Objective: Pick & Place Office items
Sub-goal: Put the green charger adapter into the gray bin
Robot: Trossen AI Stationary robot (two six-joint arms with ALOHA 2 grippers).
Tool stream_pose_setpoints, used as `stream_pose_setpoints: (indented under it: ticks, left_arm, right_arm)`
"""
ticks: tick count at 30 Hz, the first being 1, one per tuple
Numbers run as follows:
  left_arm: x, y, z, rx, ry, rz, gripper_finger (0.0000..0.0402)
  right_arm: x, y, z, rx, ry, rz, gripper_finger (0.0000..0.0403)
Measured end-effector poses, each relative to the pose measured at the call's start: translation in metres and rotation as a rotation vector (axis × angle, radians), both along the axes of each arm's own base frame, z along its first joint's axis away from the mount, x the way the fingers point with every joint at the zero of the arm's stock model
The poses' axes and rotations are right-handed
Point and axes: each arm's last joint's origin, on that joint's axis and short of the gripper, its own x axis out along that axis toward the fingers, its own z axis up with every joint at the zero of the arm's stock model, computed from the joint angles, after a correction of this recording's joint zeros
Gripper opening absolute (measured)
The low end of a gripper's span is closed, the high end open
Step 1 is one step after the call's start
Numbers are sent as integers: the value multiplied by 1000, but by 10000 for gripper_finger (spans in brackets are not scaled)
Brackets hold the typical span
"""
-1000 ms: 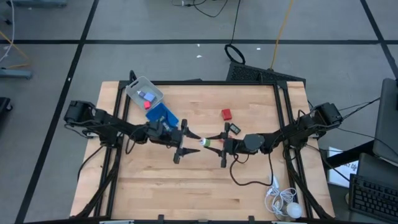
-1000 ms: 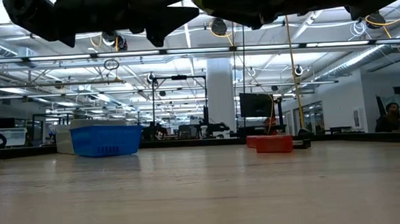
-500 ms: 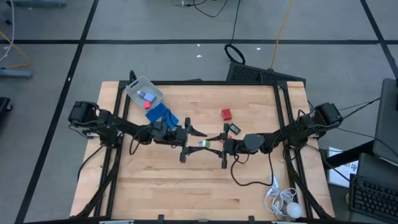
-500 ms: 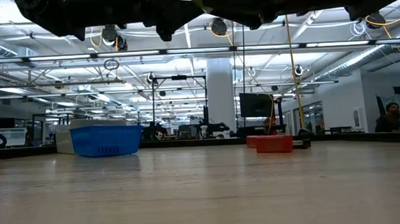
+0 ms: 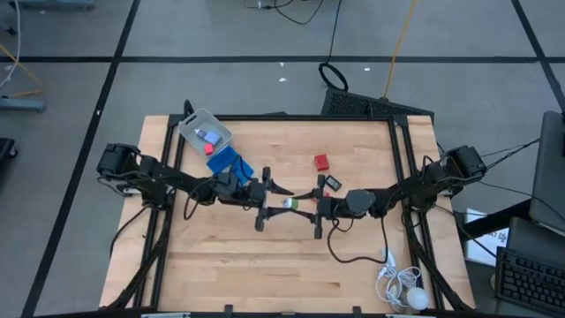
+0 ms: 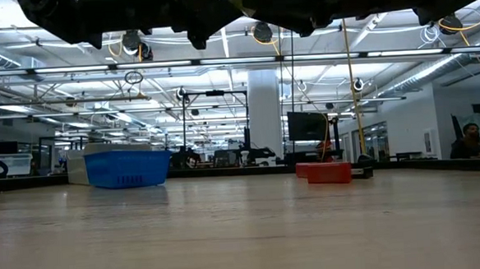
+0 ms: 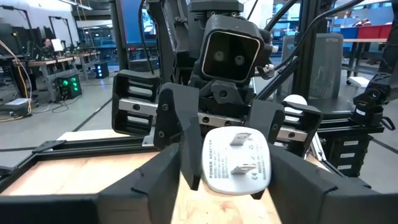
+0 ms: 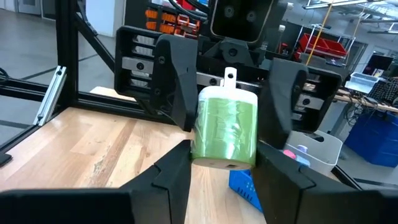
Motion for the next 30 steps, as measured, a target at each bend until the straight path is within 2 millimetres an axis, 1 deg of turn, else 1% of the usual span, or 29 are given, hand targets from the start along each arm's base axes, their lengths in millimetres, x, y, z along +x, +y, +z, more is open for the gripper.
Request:
stream_pose_setpoints:
  ticks: [5,7,14,17,20,24,27,30]
  left_arm:
    - [0,0,0,11,-1,-7,148]
    - [0,0,0,11,-1,-21,133]
    - [0,0,1,14,-13,-20,135]
    - [-1,0,1,22,-6,-16,147]
    - [-5,1,8,15,-2,-7,147]
    - [-18,3,29,2,-13,32,134]
    - [-30,5,31,8,49,50,134]
    - [-44,7,37,2,26,101,135]
  right_arm:
    - [0,0,0,7,5,-8,139]
    - [0,0,-1,9,6,-7,139]
    - [0,0,-1,7,8,-5,139]
    - [0,0,-2,38,23,-2,143]
    - [0,-1,-3,81,32,-11,155]
    - [0,-1,-12,101,102,-22,179]
    - [-1,-1,-11,104,104,-24,195]
    - [-1,-1,-14,116,130,-29,205]
